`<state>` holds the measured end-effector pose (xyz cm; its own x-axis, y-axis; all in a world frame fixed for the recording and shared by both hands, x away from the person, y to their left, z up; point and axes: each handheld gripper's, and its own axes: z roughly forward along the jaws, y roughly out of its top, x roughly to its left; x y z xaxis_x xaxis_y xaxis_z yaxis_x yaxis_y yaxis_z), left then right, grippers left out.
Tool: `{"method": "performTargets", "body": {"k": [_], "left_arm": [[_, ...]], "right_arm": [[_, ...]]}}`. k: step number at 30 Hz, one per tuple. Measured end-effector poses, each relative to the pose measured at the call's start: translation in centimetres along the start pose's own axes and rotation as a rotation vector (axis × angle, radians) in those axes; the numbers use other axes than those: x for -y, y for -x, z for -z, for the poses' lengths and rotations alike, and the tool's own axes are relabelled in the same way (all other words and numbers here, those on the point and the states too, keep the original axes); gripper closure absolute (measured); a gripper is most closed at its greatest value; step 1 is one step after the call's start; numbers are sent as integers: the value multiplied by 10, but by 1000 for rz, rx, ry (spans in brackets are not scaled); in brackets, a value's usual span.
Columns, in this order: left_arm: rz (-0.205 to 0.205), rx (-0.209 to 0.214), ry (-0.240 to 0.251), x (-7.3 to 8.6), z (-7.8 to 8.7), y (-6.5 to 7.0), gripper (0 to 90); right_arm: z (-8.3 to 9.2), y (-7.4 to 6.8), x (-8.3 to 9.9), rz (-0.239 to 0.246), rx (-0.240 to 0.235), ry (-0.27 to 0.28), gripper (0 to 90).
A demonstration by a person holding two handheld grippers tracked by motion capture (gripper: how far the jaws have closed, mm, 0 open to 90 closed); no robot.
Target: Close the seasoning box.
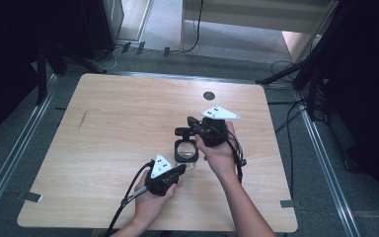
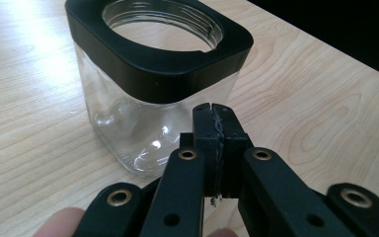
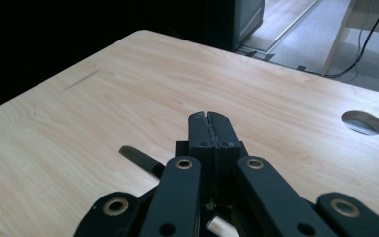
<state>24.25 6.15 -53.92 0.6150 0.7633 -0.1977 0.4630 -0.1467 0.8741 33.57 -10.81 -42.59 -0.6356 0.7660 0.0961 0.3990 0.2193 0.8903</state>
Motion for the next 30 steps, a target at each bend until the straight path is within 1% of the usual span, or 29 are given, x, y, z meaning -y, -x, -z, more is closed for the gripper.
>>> {"method": "performTargets", "body": {"k": [3,5,8,10,11,12,15,16,17,18,20,24,25,26,27,29,30], "left_arm": [[6,-3,10,0,2,-1,900],[8,-6,18,0,3,-2,900],[8,-8,24,-1,4,-2,900],[7,-10,29,-1,4,-2,900],[7,-10,29,-1,4,-2,900],[7,-12,30,-2,3,-1,900],[6,-12,31,-2,3,-1,900],[6,-11,30,-2,3,-1,900],[5,-11,30,-2,3,-1,899],[5,-11,30,-2,3,-1,897],[-5,-18,27,-2,4,-1,893],[-6,-13,36,-2,13,-8,884],[-6,-10,39,-3,15,-10,877],[-6,-11,43,-3,20,-14,867],[-6,-9,48,-3,24,-17,846],[-3,-1,68,-3,32,-25,792],[-2,-3,76,-2,35,-28,732]], "right_arm": [[5,-6,13,5,-17,2,900],[9,-10,23,16,-17,1,900],[14,-17,39,17,-23,0,900],[16,-20,50,26,-19,2,900],[16,-20,50,26,-19,2,900],[15,-23,61,32,-13,-15,900],[10,-23,71,33,-11,-41,900],[9,-22,75,24,-20,-22,900],[9,-21,75,17,-23,-14,900],[10,-21,75,14,-19,-17,900],[11,-20,73,10,-13,-2,900],[19,-18,67,12,4,31,900],[22,-16,65,9,8,41,868],[23,-15,64,4,11,50,798],[26,-12,63,-4,24,69,700],[31,-7,61,-27,35,87,517],[33,-4,60,-46,42,84,409]]}}
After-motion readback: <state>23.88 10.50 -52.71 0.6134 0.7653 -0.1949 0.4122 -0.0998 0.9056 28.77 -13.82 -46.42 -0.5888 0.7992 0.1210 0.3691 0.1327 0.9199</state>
